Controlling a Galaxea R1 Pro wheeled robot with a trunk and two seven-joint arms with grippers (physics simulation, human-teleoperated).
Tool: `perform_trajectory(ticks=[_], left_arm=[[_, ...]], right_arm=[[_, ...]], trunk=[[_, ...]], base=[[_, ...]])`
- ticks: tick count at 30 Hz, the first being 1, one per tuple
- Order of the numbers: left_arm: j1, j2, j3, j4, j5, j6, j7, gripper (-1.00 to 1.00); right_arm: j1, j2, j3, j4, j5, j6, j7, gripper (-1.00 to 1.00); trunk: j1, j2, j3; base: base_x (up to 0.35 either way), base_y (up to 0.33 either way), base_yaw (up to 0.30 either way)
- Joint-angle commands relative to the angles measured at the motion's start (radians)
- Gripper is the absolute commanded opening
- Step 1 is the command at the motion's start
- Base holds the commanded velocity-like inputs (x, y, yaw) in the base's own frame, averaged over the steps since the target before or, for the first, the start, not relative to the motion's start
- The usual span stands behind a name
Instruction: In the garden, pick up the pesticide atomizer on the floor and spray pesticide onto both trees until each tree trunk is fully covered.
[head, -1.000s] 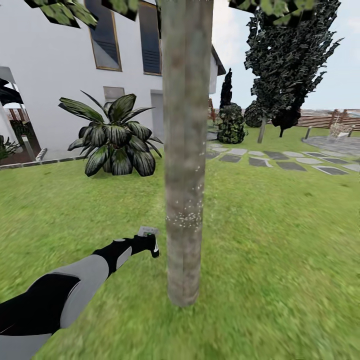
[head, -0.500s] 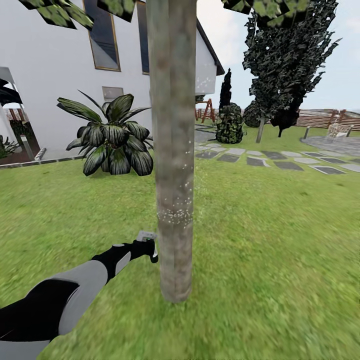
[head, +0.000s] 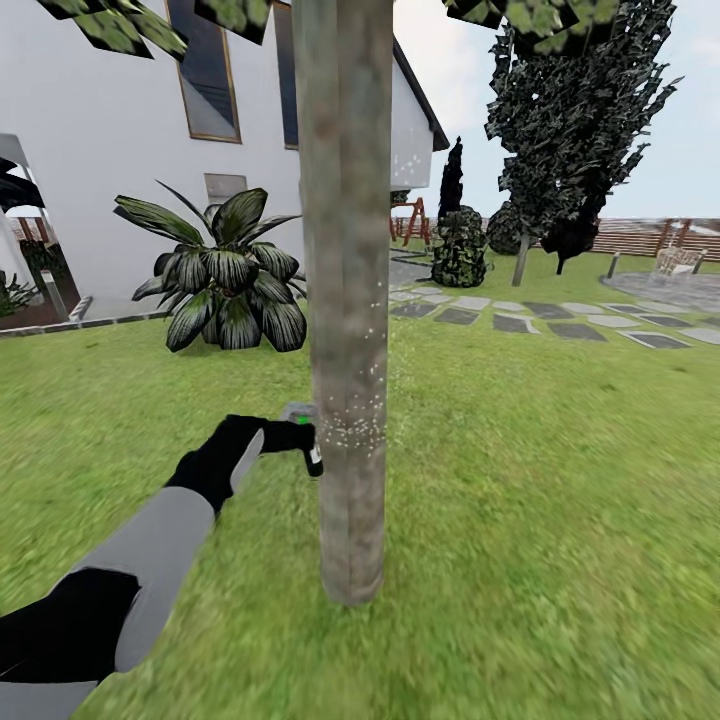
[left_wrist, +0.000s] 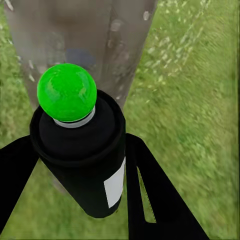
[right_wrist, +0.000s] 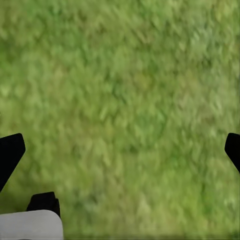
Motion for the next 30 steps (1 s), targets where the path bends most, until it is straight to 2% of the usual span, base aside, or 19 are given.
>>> perform_trajectory(ticks=[1,3,5,8,10,11,16,18,21,26,30], left_arm=[[0.0,0.0,-0.001,-0.034,-0.005,0.019,0.003,-1.0],[0.0,0.001,0.0,-0.105,-0.005,0.073,0.002,-1.0],[0.0,0.002,0.003,-0.199,-0.005,0.183,0.005,-1.0],[0.0,0.002,0.019,-0.263,-0.006,0.231,0.005,-1.0],[-0.002,0.003,0.024,-0.276,-0.006,0.261,0.005,-1.0],[-0.015,0.002,0.027,-0.281,-0.006,0.296,0.005,-1.0],[-0.14,0.002,0.033,-0.283,-0.006,0.371,0.004,-1.0],[-0.178,0.002,0.034,-0.279,-0.006,0.383,0.004,-1.0],[-0.271,0.002,0.049,-0.264,-0.006,0.392,0.004,-1.0],[-0.451,-0.001,0.057,-0.103,-0.005,0.395,0.004,-1.0],[-0.528,-0.003,0.058,-0.084,-0.005,0.396,0.004,-1.0]], right_arm=[[0.0,0.0,0.0,0.0,0.0,0.0,0.0,1.0],[0.0,0.0,0.0,0.0,0.0,0.0,0.0,1.0],[0.0,0.0,0.0,0.001,0.0,0.0,0.0,1.0],[0.0,0.001,0.0,0.001,0.0,0.0,0.0,1.0],[0.0,0.001,0.0,0.001,0.0,0.0,0.0,1.0],[0.0,0.001,0.0,0.002,0.0,0.0,0.0,1.0],[0.0,0.002,0.0,0.002,0.0,0.001,0.0,1.0],[0.0,0.002,0.0,0.003,0.0,0.001,0.0,1.0],[0.0,0.002,0.0,0.019,0.0,0.002,0.0,1.0],[0.0,0.002,0.0,0.023,0.0,0.0,0.0,1.0],[0.0,0.002,0.0,0.023,0.0,0.0,0.0,1.0]], trunk=[[0.0,0.0,0.0],[0.0,0.0,0.0],[0.0,0.0,0.0],[0.0,0.0,0.0],[0.0,0.0,0.0],[0.0,0.0,0.0],[0.0,0.0,0.0],[0.0,0.0,0.0],[0.0,0.0,0.0],[0.0,0.0,0.0],[0.0,0.0,0.0]], base=[[0.0,0.0,0.0],[0.0,0.0,0.0],[0.0,0.0,0.0],[0.0,0.0,0.0],[0.0,0.0,0.0],[0.0,0.0,0.0],[0.0,0.0,0.0],[0.0,0.0,0.0],[0.0,0.0,0.0],[0.0,0.0,0.0],[0.0,0.0,0.0]])
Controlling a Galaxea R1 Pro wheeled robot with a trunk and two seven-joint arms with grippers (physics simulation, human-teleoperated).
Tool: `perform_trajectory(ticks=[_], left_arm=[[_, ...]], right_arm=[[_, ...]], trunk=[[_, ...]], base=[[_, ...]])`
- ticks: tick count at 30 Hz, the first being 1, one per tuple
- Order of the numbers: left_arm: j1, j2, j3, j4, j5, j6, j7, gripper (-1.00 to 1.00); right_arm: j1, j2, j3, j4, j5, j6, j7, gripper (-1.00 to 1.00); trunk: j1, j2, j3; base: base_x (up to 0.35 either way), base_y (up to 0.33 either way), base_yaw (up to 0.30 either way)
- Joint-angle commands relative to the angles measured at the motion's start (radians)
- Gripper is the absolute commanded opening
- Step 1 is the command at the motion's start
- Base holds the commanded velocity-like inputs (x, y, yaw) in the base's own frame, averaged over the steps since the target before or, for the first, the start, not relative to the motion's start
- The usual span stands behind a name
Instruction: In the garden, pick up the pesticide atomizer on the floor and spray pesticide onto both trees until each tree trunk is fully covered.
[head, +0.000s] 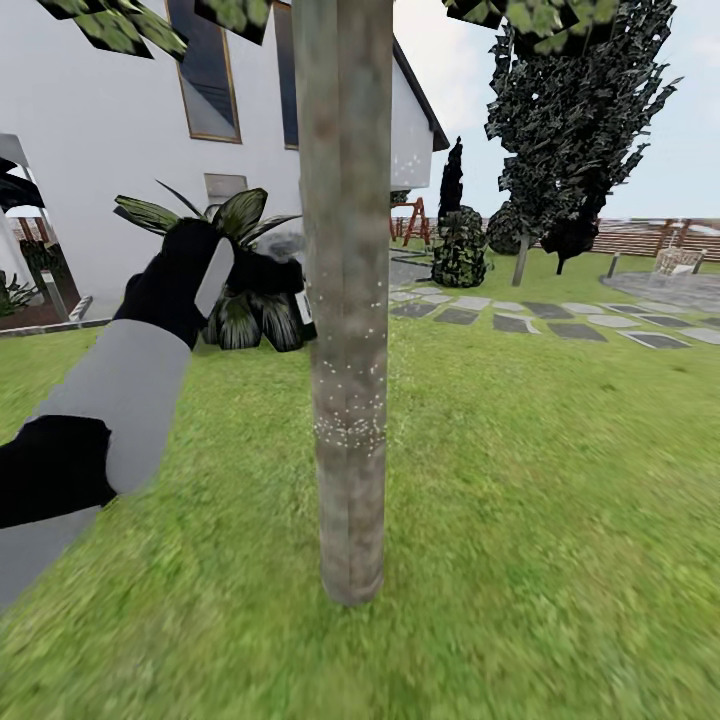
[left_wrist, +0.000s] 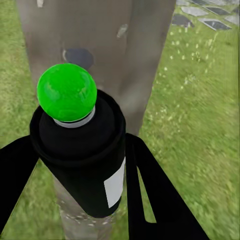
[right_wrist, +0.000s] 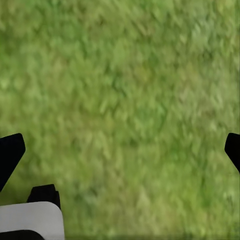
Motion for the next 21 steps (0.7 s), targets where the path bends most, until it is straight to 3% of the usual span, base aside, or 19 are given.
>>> perform_trajectory(ticks=[1,4,7,8,9,11,18,21], left_arm=[[-0.019,-0.001,-0.001,0.001,-0.004,0.0,0.002,-1.0],[-0.091,-0.002,0.002,0.003,-0.003,0.003,0.001,-1.0],[-0.119,-0.002,0.007,0.004,-0.003,0.004,0.001,-1.0],[-0.135,-0.002,0.017,0.004,-0.003,0.004,0.001,-1.0],[-0.177,-0.002,0.051,0.016,-0.003,0.005,0.001,-1.0],[-0.203,-0.002,0.065,0.037,-0.003,0.005,0.001,-1.0],[-0.224,-0.007,0.076,0.071,-0.001,0.006,-0.005,-1.0],[-0.225,-0.073,0.077,0.106,0.0,0.006,-0.027,-1.0]], right_arm=[[0.0,0.0,0.0,0.0,0.0,0.0,0.0,1.0],[0.0,0.0,0.0,0.0,0.0,0.0,0.0,1.0],[0.0,0.0,0.0,0.0,0.0,0.0,0.0,1.0],[0.0,0.0,0.0,0.0,0.0,0.0,0.0,1.0],[0.0,0.0,0.0,0.0,0.0,0.0,0.0,1.0],[0.0,0.0,0.0,0.0,0.0,0.0,0.0,1.0],[0.0,0.0,0.0,0.0,0.0,0.0,0.0,1.0],[0.0,0.0,0.0,0.0,0.0,0.0,0.0,1.0]], trunk=[[0.0,0.0,0.0],[0.0,0.0,0.0],[0.0,0.0,0.0],[0.0,0.0,0.0],[0.0,0.0,0.0],[0.0,0.0,0.0],[0.0,0.0,0.0],[0.0,0.0,0.0]], base=[[0.0,0.0,0.0],[0.0,0.0,0.0],[0.0,0.0,0.0],[0.0,0.0,0.0],[0.0,0.0,0.0],[0.0,0.0,0.0],[0.0,0.0,0.0],[0.0,0.0,0.0]])
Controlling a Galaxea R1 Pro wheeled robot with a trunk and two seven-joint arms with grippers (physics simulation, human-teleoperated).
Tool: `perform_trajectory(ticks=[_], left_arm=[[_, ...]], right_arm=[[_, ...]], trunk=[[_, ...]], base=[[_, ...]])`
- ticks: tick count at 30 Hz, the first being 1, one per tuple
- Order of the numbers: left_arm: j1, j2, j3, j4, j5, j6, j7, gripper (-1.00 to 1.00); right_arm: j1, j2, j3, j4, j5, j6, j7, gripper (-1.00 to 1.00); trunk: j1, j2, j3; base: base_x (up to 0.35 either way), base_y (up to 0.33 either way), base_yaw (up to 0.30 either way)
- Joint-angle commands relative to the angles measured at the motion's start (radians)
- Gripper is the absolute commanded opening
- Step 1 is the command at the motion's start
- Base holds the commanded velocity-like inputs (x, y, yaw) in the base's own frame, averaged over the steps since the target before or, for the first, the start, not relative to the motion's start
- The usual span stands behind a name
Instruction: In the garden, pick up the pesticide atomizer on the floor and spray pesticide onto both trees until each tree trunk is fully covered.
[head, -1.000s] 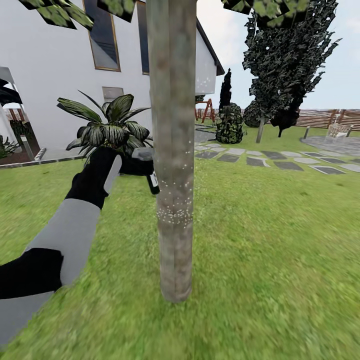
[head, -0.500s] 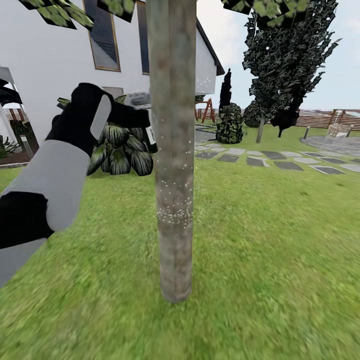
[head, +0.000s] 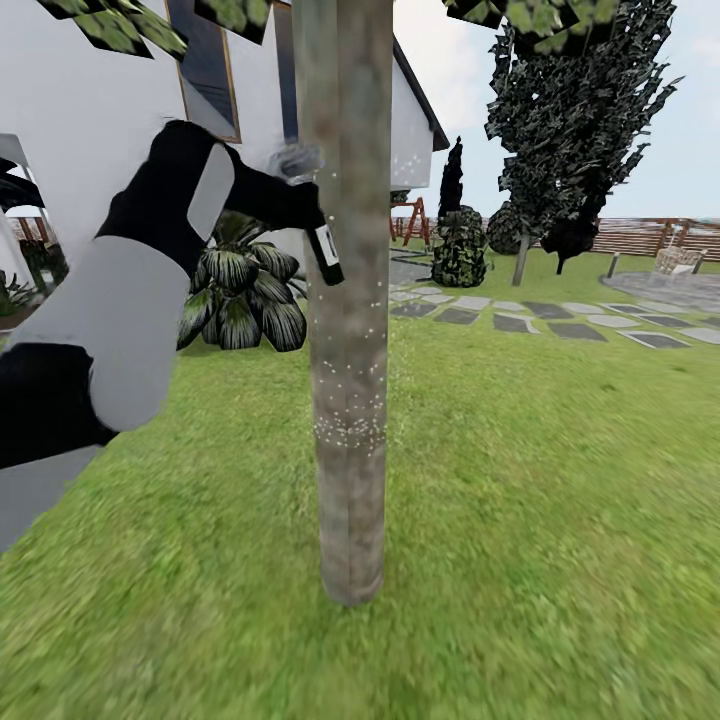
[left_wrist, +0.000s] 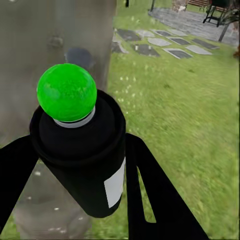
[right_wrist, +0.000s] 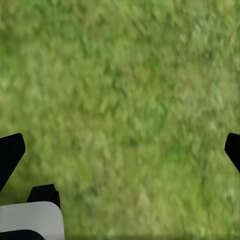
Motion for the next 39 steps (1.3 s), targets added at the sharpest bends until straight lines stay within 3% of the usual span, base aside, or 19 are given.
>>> perform_trajectory(ticks=[1,3,7,11,14,18,26,29,32,35,37,39], left_arm=[[0.0,-0.016,-0.001,0.006,-0.012,-0.002,-0.002,-1.0],[0.0,-0.034,-0.001,0.013,-0.012,-0.002,-0.008,-1.0],[0.0,-0.038,0.002,0.035,-0.013,-0.004,-0.011,-1.0],[0.0,-0.035,0.008,0.04,-0.015,-0.005,-0.011,-1.0],[0.0,-0.01,0.009,0.04,-0.016,-0.005,-0.011,-1.0],[0.0,0.0,0.011,0.051,-0.016,-0.006,-0.011,-1.0],[0.0,-0.01,-0.001,0.139,-0.016,-0.011,-0.011,-1.0],[0.0,-0.023,-0.049,0.144,-0.016,-0.01,-0.015,-1.0],[0.0,-0.025,-0.071,0.146,-0.016,-0.01,-0.028,-1.0],[0.0,-0.025,-0.186,0.14,-0.016,-0.009,-0.042,-1.0],[0.0,-0.024,-0.228,0.138,-0.016,-0.009,-0.059,-1.0],[0.0,-0.024,-0.244,0.137,-0.016,-0.009,-0.066,-1.0]], right_arm=[[0.0,0.0,0.0,0.0,0.0,0.0,0.0,1.0],[0.0,0.0,0.0,0.0,0.0,0.0,0.0,1.0],[0.0,0.0,0.0,0.0,0.0,0.0,0.0,1.0],[0.0,0.0,0.0,0.0,0.0,0.0,0.0,1.0],[0.0,0.0,0.0,0.0,0.0,0.0,0.0,1.0],[0.0,0.0,0.0,0.0,0.0,0.0,0.0,1.0],[0.0,0.0,0.0,0.0,0.0,0.0,0.0,1.0],[0.0,0.0,0.0,0.0,0.0,0.0,0.0,1.0],[0.0,0.0,0.0,0.0,0.0,0.0,0.0,1.0],[0.0,0.0,0.0,0.0,0.0,0.0,0.0,1.0],[0.0,0.0,0.0,0.0,0.0,0.0,0.0,1.0],[0.0,0.0,0.0,0.0,0.0,0.0,0.0,1.0]], trunk=[[0.0,0.0,0.0],[0.0,0.0,0.0],[0.0,0.0,0.0],[0.0,0.0,0.0],[0.0,0.0,0.0],[0.0,0.0,0.0],[0.0,0.0,0.0],[0.0,0.0,0.0],[0.0,0.0,0.0],[0.0,0.0,0.0],[0.0,0.0,0.0],[0.0,0.0,0.0]], base=[[0.0,0.0,0.0],[0.0,0.0,0.0],[0.0,0.0,0.0],[0.0,0.0,0.0],[0.0,0.0,0.0],[0.0,0.0,0.0],[0.0,0.0,0.0],[0.0,0.0,0.0],[0.0,0.0,0.0],[0.0,0.0,0.0],[-0.1,0.0,0.0],[-0.175,0.0,0.0]])
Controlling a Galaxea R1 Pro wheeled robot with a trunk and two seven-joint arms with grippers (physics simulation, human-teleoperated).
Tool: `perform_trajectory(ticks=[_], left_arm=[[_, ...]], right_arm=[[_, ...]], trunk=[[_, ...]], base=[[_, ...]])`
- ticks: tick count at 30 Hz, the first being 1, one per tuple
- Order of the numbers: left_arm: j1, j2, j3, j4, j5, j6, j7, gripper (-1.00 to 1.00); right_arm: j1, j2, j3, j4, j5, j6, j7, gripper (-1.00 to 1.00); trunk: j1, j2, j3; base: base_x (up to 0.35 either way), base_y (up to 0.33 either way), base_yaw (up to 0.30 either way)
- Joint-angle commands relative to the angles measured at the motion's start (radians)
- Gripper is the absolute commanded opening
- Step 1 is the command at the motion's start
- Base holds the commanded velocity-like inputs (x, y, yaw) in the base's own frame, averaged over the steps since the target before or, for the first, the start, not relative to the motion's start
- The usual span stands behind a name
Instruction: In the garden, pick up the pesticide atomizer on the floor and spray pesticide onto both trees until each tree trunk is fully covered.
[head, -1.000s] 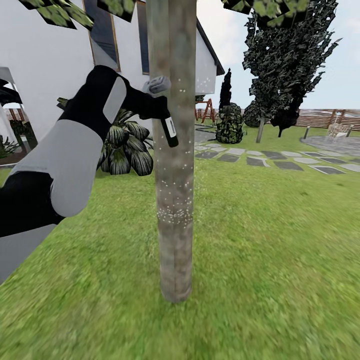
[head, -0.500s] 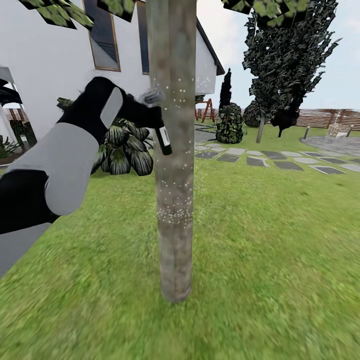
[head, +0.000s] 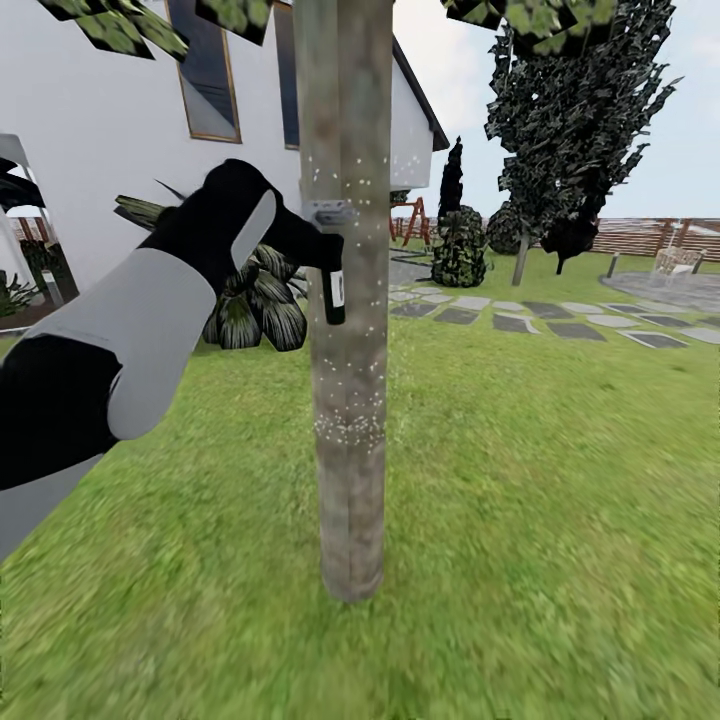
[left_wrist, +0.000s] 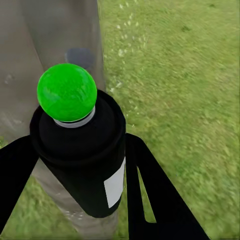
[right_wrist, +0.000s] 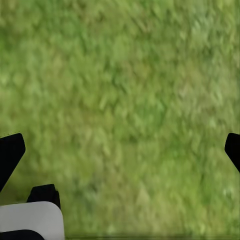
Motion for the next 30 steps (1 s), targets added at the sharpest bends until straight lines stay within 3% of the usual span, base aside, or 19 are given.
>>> perform_trajectory(ticks=[1,8,17,18,21,22,25,28,30], left_arm=[[0.0,0.0,-0.003,-0.001,-0.001,-0.001,0.001,-1.0],[0.0,0.0,-0.005,-0.001,-0.001,-0.002,0.0,-1.0],[0.0,0.003,0.0,0.008,-0.01,-0.005,0.007,-1.0],[0.0,0.004,-0.001,0.008,-0.021,-0.006,0.008,-1.0],[0.0,0.006,-0.002,0.009,-0.149,-0.007,0.012,-1.0],[0.0,0.006,-0.001,0.015,-0.168,-0.007,0.012,-1.0],[0.0,0.006,-0.001,0.061,-0.197,-0.008,0.014,-1.0],[0.0,0.009,0.003,0.101,-0.2,-0.009,0.026,-1.0],[0.0,0.015,0.033,0.101,-0.197,-0.013,0.033,-1.0]], right_arm=[[0.0,0.0,0.0,0.0,0.0,0.0,0.0,1.0],[0.0,0.0,0.0,0.0,0.0,0.0,0.0,1.0],[0.0,0.0,0.0,0.0,0.0,0.0,0.0,1.0],[0.0,0.0,0.0,0.0,0.0,0.0,0.0,1.0],[0.0,0.0,0.0,0.0,0.0,0.0,0.0,1.0],[0.0,0.0,0.0,0.0,0.0,0.0,0.0,1.0],[0.0,0.0,0.0,0.0,0.0,0.0,0.0,1.0],[0.0,0.0,0.0,0.0,0.0,0.0,0.0,1.0],[0.0,0.0,0.0,0.0,0.0,0.0,0.0,1.0]], trunk=[[0.0,0.0,0.0],[0.0,0.0,0.0],[0.0,0.0,0.0],[0.0,0.0,0.0],[0.0,0.0,0.0],[0.0,0.0,0.0],[0.0,0.0,0.0],[0.0,0.0,0.0],[0.0,0.0,0.0]], base=[[-0.202,0.0,0.0],[-0.2,0.0,0.0],[-0.014,0.0,0.0],[0.0,0.0,0.0],[0.0,0.0,0.0],[0.0,0.0,0.0],[0.0,0.0,0.0],[0.0,0.0,0.0],[0.0,0.0,0.0]])
